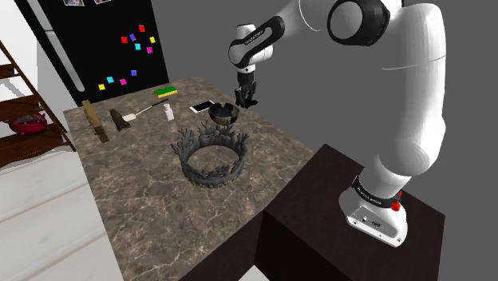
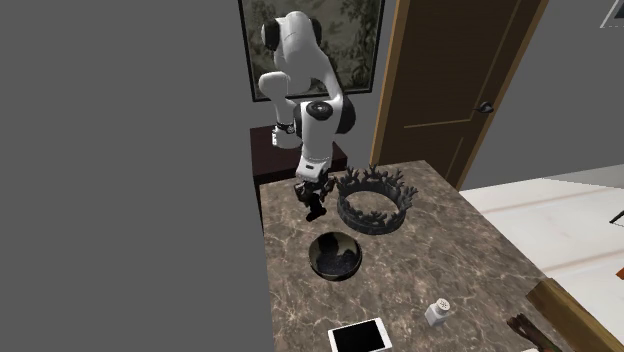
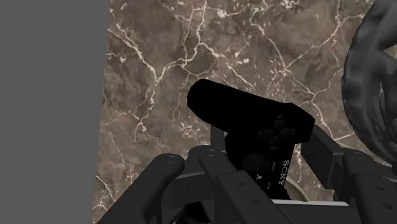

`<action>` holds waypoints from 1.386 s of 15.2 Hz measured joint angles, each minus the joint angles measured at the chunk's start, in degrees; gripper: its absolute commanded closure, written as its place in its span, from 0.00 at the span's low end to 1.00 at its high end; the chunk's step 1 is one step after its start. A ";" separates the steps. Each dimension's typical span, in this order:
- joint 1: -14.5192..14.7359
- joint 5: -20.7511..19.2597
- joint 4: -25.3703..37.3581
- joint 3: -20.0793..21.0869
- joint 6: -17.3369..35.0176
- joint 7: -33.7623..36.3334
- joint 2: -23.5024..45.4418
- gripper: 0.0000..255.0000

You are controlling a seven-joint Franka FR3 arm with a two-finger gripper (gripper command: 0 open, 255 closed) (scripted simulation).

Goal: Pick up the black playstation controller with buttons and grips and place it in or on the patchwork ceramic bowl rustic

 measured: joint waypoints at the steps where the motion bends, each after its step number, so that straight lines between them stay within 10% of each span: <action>1: 0.05 0.12 3.55 0.15 -1.36 0.23 2.20 1.00; 10: 0.08 0.78 51.55 1.40 -21.27 3.17 30.23 1.00; 21: 0.30 0.90 53.25 1.58 -17.70 3.58 35.60 1.00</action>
